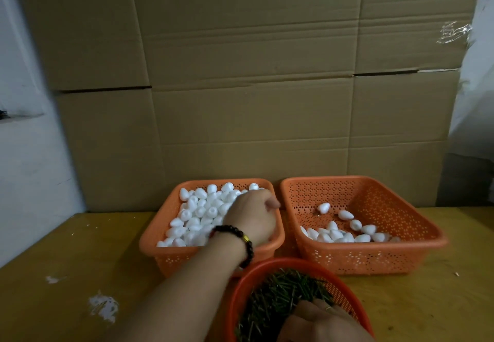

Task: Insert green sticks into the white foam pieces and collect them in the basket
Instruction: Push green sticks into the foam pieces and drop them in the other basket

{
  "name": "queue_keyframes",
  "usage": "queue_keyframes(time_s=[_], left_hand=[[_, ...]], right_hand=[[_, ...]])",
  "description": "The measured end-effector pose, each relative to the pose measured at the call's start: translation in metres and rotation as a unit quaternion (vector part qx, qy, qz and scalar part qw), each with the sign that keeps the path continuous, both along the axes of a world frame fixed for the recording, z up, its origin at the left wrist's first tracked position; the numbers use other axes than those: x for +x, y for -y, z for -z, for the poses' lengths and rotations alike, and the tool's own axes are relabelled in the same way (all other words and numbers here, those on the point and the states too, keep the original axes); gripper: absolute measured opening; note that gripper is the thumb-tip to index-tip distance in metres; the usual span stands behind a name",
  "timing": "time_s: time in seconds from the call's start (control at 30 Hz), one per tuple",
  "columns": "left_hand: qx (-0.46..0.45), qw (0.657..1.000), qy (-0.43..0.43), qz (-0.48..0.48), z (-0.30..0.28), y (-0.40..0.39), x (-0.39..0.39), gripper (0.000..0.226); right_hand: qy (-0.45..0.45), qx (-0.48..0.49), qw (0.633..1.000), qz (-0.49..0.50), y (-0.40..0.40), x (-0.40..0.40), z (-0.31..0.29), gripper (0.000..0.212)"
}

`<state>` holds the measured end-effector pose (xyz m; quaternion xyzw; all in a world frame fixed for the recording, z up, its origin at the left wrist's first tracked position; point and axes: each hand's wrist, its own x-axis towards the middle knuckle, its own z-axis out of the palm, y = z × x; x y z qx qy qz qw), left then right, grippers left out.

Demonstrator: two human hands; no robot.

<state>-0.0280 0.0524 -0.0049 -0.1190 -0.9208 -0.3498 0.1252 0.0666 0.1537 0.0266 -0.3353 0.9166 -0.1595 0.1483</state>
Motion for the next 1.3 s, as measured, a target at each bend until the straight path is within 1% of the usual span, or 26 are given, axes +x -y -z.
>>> queue_keyframes(time_s=[0.03, 0.07, 0.1, 0.13, 0.17, 0.23, 0.27, 0.3, 0.33, 0.37, 0.43, 0.5, 0.6, 0.67, 0.73, 0.8, 0.83, 0.87, 0.9, 0.93, 0.97, 1.0, 1.03, 1.07, 1.2, 1.3], left_hand=[[-0.038, 0.999, 0.023, -0.018, -0.002, 0.012, -0.006, 0.028], [-0.08, 0.995, 0.046, -0.041, -0.004, 0.025, -0.013, 0.032], [-0.115, 0.989, 0.068, -0.062, -0.005, 0.036, -0.019, 0.036], [-0.145, 0.982, 0.089, -0.076, -0.006, 0.045, -0.023, 0.04], [-0.176, 0.975, 0.108, -0.081, -0.007, 0.052, -0.027, 0.042], [-0.262, 0.954, 0.128, -0.065, -0.003, 0.06, -0.033, 0.046], [-0.3, 0.943, 0.131, -0.056, 0.0, 0.063, -0.035, 0.044], [-0.322, 0.936, 0.13, -0.05, 0.002, 0.064, -0.037, 0.039], [-0.326, 0.935, 0.13, -0.046, 0.005, 0.066, -0.038, 0.031], [-0.322, 0.937, 0.129, -0.04, 0.008, 0.068, -0.038, 0.021], [-0.308, 0.942, 0.128, -0.032, 0.012, 0.073, -0.039, 0.01], [-0.284, 0.949, 0.135, -0.029, 0.014, 0.077, -0.041, 0.009], [-0.251, 0.957, 0.145, -0.029, 0.016, 0.082, -0.043, 0.007], [-0.241, 0.961, 0.135, -0.03, 0.017, 0.083, -0.043, 0.013], [-0.194, 0.973, 0.12, -0.038, 0.015, 0.084, -0.04, 0.017], [-0.116, 0.989, 0.083, -0.046, 0.012, 0.084, -0.036, 0.013], [-0.066, 0.995, 0.061, -0.047, 0.01, 0.084, -0.033, 0.009], [-0.008, 0.998, 0.044, -0.044, 0.008, 0.084, -0.027, 0.008], [0.057, 0.997, 0.036, -0.04, 0.007, 0.083, -0.021, 0.011], [0.129, 0.99, 0.037, -0.031, 0.006, 0.081, -0.014, 0.013], [0.202, 0.978, 0.045, -0.019, 0.005, 0.078, -0.007, 0.013], [0.272, 0.961, 0.058, -0.003, 0.006, 0.075, 0.001, 0.014], [0.335, 0.939, 0.073, 0.013, 0.007, 0.071, 0.009, 0.015], [0.392, 0.915, 0.087, 0.029, 0.009, 0.067, 0.017, 0.018], [0.559, 0.812, 0.14, 0.092, 0.013, 0.054, 0.045, 0.033], [0.616, 0.754, 0.18, 0.138, 0.012, 0.046, 0.06, 0.034]], right_hand=[[-0.128, 0.043, 0.99, -0.043, -0.011, 0.038, 0.051, 0.047], [-0.074, 0.112, 0.988, 0.076, -0.025, 0.035, 0.061, 0.051], [-0.048, 0.119, 0.989, 0.069, -0.026, 0.035, 0.072, 0.053], [-0.046, 0.132, 0.988, 0.072, -0.028, 0.035, 0.083, 0.055], [-0.08, 0.106, 0.989, 0.069, -0.029, 0.031, 0.086, 0.055], [-0.083, 0.079, 0.989, 0.092, -0.025, 0.028, 0.08, 0.047], [-0.085, 0.068, 0.99, 0.094, -0.025, 0.03, 0.079, 0.048], [-0.083, 0.068, 0.991, 0.084, -0.027, 0.029, 0.088, 0.057], [-0.078, 0.078, 0.991, 0.079, -0.03, 0.027, 0.094, 0.065], [-0.074, 0.071, 0.991, 0.089, -0.027, 0.031, 0.089, 0.066], [-0.096, 0.065, 0.989, 0.094, -0.025, 0.031, 0.085, 0.052], [-0.1, 0.078, 0.988, 0.09, -0.024, 0.032, 0.085, 0.05], [-0.105, 0.075, 0.987, 0.092, -0.026, 0.032, 0.085, 0.037], [-0.1, 0.079, 0.987, 0.095, -0.024, 0.034, 0.082, 0.037], [-0.103, 0.082, 0.986, 0.098, -0.025, 0.034, 0.084, 0.038], [-0.105, 0.075, 0.987, 0.097, -0.024, 0.035, 0.085, 0.04], [-0.113, 0.082, 0.986, 0.093, -0.022, 0.036, 0.085, 0.046], [-0.121, 0.086, 0.985, 0.085, -0.022, 0.036, 0.086, 0.059], [-0.118, 0.084, 0.986, 0.082, -0.022, 0.036, 0.086, 0.073], [-0.111, 0.087, 0.986, 0.085, -0.022, 0.036, 0.087, 0.078], [-0.108, 0.087, 0.987, 0.087, -0.022, 0.036, 0.087, 0.072], [-0.112, 0.084, 0.986, 0.091, -0.023, 0.034, 0.088, 0.059], [-0.116, 0.075, 0.986, 0.098, -0.023, 0.033, 0.09, 0.047], [-0.126, 0.063, 0.985, 0.101, -0.023, 0.034, 0.09, 0.04], [-0.138, 0.046, 0.983, 0.11, -0.024, 0.035, 0.092, 0.034], [-0.124, 0.05, 0.985, 0.105, -0.025, 0.032, 0.092, 0.033]])
